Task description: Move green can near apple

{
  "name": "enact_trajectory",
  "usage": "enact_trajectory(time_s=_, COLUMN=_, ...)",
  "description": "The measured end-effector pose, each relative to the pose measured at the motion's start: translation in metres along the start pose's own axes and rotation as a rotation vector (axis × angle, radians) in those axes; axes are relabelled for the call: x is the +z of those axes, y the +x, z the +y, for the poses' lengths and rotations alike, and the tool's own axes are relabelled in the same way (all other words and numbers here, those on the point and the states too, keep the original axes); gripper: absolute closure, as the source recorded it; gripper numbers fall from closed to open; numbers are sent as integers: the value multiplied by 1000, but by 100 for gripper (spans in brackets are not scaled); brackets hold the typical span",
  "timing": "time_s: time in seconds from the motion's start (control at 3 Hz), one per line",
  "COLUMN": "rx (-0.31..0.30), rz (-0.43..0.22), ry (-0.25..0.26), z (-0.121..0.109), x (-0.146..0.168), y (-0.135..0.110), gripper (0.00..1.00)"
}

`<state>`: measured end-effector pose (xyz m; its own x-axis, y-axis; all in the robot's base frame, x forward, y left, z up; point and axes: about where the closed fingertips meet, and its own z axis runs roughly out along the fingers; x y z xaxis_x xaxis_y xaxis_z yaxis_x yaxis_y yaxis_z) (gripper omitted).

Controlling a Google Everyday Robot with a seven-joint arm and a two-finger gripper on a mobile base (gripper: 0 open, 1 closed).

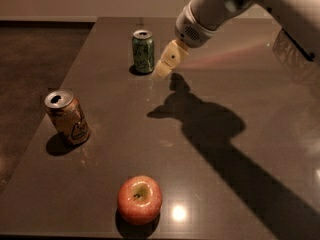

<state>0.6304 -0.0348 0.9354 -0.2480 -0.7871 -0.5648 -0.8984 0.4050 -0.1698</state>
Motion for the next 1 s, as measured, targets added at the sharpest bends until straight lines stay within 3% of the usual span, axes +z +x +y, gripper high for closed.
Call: enact_trajectory(time_s=1.0, rx=32, rz=-87, ry=-18, z=-31, x=71, y=-56, gripper=0)
